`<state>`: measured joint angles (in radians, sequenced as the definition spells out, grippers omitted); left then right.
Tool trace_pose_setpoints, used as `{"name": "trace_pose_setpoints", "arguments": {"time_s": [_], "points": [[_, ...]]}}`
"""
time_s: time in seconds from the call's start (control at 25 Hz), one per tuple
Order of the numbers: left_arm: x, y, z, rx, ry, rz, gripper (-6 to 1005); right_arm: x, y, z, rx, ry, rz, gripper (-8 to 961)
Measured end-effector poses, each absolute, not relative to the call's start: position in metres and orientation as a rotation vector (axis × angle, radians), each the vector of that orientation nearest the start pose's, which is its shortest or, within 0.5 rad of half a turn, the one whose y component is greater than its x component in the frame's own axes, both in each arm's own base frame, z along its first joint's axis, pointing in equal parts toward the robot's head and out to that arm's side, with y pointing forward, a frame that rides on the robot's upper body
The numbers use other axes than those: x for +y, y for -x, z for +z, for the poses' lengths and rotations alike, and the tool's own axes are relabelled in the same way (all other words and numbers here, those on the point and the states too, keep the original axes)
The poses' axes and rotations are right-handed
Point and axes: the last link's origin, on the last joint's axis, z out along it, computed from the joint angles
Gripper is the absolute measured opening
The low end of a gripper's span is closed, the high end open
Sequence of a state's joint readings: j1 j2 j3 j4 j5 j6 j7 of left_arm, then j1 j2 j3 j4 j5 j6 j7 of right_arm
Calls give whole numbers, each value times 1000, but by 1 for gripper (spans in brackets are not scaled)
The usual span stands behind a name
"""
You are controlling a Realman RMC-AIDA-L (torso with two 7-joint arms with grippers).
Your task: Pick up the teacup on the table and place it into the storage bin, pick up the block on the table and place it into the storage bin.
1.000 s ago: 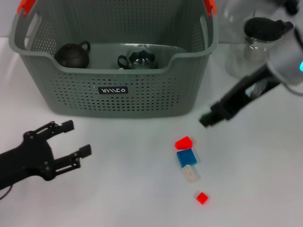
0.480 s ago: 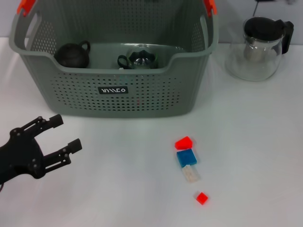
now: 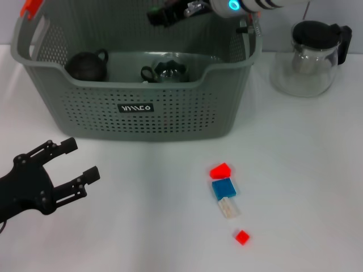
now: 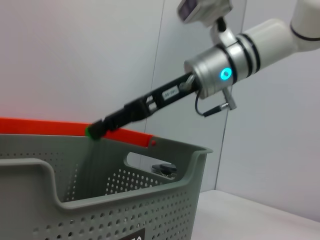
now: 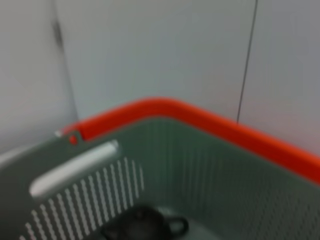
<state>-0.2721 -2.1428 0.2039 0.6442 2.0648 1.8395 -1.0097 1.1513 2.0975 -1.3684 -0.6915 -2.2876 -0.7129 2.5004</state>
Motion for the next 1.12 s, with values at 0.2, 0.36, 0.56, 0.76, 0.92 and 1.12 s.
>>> {"name": "trace_pose_setpoints", "arguments": {"time_s": [0.2, 0.36, 0.56, 0.76, 0.92, 1.12], "points": [[227, 328, 27, -545, 2357, -943, 823, 477, -25, -71, 594, 2500, 178, 456], [226, 328, 27, -544, 2358, -945, 823, 474, -17, -57, 605, 2518, 237, 505], [224, 328, 27, -545, 2357, -952, 823, 463, -17, -9, 629, 2512, 415, 567], [223, 328, 27, -546, 2357, -952, 823, 419, -45, 43, 591, 2619, 591, 740], [225, 329, 27, -547, 2354, -945, 823, 374, -89, 72, 640, 2786, 433, 766], [227, 329, 28, -540, 2358, -938, 823, 341, -135, 93, 892, 2839, 75, 701]]}}
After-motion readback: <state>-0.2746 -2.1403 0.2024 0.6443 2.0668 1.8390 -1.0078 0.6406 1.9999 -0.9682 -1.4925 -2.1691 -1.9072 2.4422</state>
